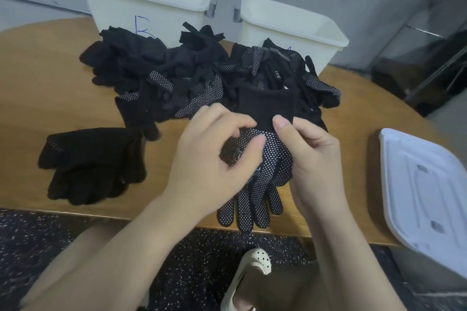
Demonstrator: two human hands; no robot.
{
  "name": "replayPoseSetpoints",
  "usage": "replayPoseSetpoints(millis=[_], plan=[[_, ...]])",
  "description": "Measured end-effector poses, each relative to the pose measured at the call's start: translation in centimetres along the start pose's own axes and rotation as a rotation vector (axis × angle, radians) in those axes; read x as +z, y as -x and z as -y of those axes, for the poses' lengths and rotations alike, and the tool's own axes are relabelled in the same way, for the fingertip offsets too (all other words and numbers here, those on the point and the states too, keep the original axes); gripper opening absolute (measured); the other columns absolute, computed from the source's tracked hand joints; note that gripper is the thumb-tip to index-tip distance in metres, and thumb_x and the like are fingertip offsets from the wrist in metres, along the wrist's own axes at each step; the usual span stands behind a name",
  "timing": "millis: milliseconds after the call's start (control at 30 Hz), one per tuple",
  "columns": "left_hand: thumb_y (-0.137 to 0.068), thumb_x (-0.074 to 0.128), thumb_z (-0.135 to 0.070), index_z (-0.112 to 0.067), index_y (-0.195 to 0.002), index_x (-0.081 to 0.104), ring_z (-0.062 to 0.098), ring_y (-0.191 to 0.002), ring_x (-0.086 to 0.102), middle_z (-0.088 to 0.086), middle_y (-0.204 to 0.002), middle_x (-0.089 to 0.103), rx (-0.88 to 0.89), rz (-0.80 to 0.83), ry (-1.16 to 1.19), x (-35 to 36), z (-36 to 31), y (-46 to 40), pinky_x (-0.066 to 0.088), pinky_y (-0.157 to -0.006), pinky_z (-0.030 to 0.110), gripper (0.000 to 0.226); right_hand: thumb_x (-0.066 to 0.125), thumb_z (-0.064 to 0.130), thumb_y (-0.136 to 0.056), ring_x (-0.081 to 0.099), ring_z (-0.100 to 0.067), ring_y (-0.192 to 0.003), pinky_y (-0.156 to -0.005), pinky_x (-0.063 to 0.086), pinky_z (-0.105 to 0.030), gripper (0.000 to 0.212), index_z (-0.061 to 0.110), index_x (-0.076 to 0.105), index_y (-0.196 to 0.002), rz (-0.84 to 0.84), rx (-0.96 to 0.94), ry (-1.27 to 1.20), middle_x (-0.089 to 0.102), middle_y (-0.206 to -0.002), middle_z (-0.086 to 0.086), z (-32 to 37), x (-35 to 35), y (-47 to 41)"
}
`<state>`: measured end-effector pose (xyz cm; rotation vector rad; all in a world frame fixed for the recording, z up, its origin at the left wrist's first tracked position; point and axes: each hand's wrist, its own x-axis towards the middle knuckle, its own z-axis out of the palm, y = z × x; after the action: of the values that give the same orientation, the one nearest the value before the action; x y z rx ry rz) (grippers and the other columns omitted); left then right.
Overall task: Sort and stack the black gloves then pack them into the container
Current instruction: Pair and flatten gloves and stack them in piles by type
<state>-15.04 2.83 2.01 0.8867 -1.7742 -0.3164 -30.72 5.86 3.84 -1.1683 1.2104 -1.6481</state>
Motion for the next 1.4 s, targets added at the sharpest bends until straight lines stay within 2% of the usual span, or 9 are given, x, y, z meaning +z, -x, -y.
replayPoseSetpoints(millis=[300,400,467,600,733,833,1100,1300,1400], plan=[[-0.097,0.057,-0.049,-0.022,-0.123,0.07,0.011,-0.09,0.061,-0.016,-0.097,0.065,-0.198,0.112,0.181,-0.1,-1.1,-0.2,0.047,-0.079,0.023,0.041,0.055,0.038,-0.099,0.07,-0.031,-0.101,-0.094,0.053,-0.048,0.034,0.017,0.081,-0.098,0.086,0.01,-0.088,0.077,-0.106,-0.016,-0.2,0.8,-0.2],[-0.099,0.063,-0.036,-0.028,-0.119,0.071,0.007,-0.102,0.068,-0.012,-0.106,0.074,-0.412,0.112,0.419,-0.3,-1.8,-0.5,0.052,-0.085,0.019,0.023,0.039,0.036,-0.107,0.067,-0.037,-0.114,-0.1,0.048,-0.055,0.049,0.012,0.081,-0.1,0.155,0.04,-0.097,0.075,-0.114,-0.018,-0.6,0.8,-0.6],[-0.1,0.064,-0.027,-0.026,-0.113,0.074,0.011,-0.102,0.07,-0.006,-0.105,0.076,-0.545,0.098,0.53,-0.4,-2.4,-0.6,0.056,-0.092,0.033,0.017,0.025,0.035,-0.11,0.065,-0.033,-0.122,-0.104,0.046,-0.055,0.063,0.011,0.082,-0.1,0.229,0.061,-0.142,0.074,-0.12,-0.017,-0.7,0.8,-0.8],[-0.098,0.065,-0.027,-0.02,-0.092,0.076,0.013,-0.092,0.07,-0.004,-0.09,0.074,-0.762,0.007,0.723,-0.9,-2.3,-1.0,0.053,-0.087,0.036,0.015,0.012,0.039,-0.11,0.061,-0.031,-0.13,-0.099,0.046,-0.043,0.076,0.002,0.079,-0.101,0.353,0.069,-0.169,0.069,-0.13,-0.019,-0.6,0.5,-1.3],[-0.101,0.06,-0.017,-0.015,-0.113,0.075,0.02,-0.105,0.074,0.002,-0.109,0.078,-0.888,-0.018,0.88,-1.1,-2.0,-1.2,0.058,-0.094,0.038,0.019,0.03,0.028,-0.112,0.073,-0.028,-0.096,-0.081,0.048,-0.036,0.06,0.009,0.079,-0.083,0.087,-0.066,-0.058,0.078,-0.101,-0.016,-1.0,0.2,-1.6],[-0.104,0.054,-0.012,-0.008,-0.122,0.071,0.023,-0.108,0.074,0.007,-0.115,0.077,-0.861,0.019,0.901,-1.3,-1.9,-1.1,0.059,-0.088,0.035,0.025,0.056,0.024,-0.105,0.067,-0.018,-0.08,-0.072,0.047,-0.029,0.031,0.015,0.078,-0.085,-0.13,-0.059,0.105,0.076,-0.088,-0.006,-1.2,-0.5,-2.2],[-0.104,0.054,-0.014,-0.004,-0.122,0.069,0.031,-0.117,0.069,0.015,-0.122,0.073,-0.719,0.082,0.896,-2.4,-1.9,-1.0,0.055,-0.1,0.046,0.025,0.066,0.022,-0.1,0.068,-0.022,-0.094,-0.088,0.057,-0.051,0.029,-0.006,0.072,-0.098,0.191,0.02,0.127,0.071,-0.102,-0.027,-1.0,-0.3,-0.8],[-0.1,0.064,-0.019,-0.014,-0.101,0.076,0.007,-0.077,0.069,-0.009,-0.084,0.075,-0.492,0.153,0.616,-3.0,-1.7,-0.4,0.052,-0.066,0.019,0.013,0.066,0.013,-0.099,0.065,-0.02,-0.076,-0.071,0.053,-0.034,0.018,0.005,0.07,-0.083,0.22,-0.018,0.028,0.07,-0.08,-0.01,-0.1,-1.0,0.4],[-0.093,0.072,-0.022,-0.019,-0.104,0.076,0.015,-0.091,0.073,-0.004,-0.095,0.077,-0.474,0.241,0.6,-3.2,-1.0,0.1,0.056,-0.076,0.03,0.012,0.067,0.015,-0.098,0.066,-0.021,-0.075,-0.069,0.053,-0.035,0.018,0.005,0.07,-0.083,0.254,0.02,-0.007,0.07,-0.079,-0.007,0.0,-1.4,1.2]])
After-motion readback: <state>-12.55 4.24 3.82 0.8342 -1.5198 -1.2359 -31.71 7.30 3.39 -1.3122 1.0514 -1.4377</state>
